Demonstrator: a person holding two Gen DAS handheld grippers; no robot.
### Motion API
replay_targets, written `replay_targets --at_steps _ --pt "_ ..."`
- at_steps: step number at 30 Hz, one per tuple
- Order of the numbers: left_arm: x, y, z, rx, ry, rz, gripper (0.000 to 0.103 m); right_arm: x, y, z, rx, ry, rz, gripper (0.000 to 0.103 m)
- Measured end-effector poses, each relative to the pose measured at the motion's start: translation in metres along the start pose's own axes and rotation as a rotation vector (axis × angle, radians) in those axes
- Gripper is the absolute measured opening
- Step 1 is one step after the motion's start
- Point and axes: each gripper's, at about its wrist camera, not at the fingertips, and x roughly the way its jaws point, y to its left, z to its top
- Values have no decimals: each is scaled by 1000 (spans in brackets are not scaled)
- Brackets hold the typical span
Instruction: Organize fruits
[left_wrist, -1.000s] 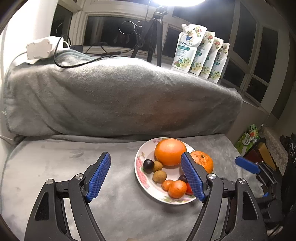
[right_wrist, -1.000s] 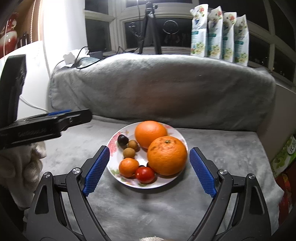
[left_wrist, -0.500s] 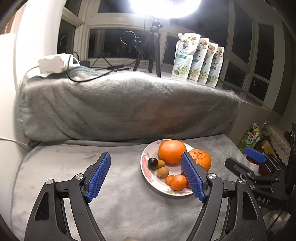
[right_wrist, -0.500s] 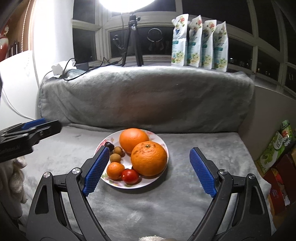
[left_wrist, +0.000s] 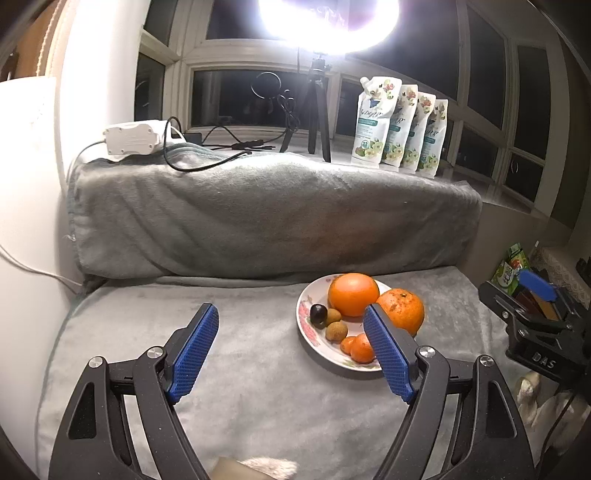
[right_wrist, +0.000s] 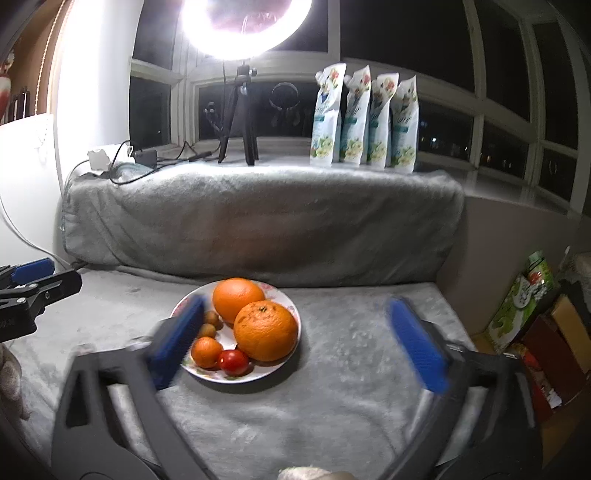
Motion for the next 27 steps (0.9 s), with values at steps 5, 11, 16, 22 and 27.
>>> replay_targets --at_steps 5,11,16,22,27 --pt "-6 2 0 -8 -7 10 82 -9 2 5 -8 -32 -3 103" --pt "-12 0 1 2 -24 31 89 -11 4 6 -6 -40 3 103" --pt "-13 -2 2 9 -30 41 90 -11 3 5 2 -33 1 103" --pt "-15 -5 1 13 -32 44 90 -10 2 3 14 -23 4 103" --pt "-17 -6 1 13 -37 43 90 -10 2 2 17 -22 4 103"
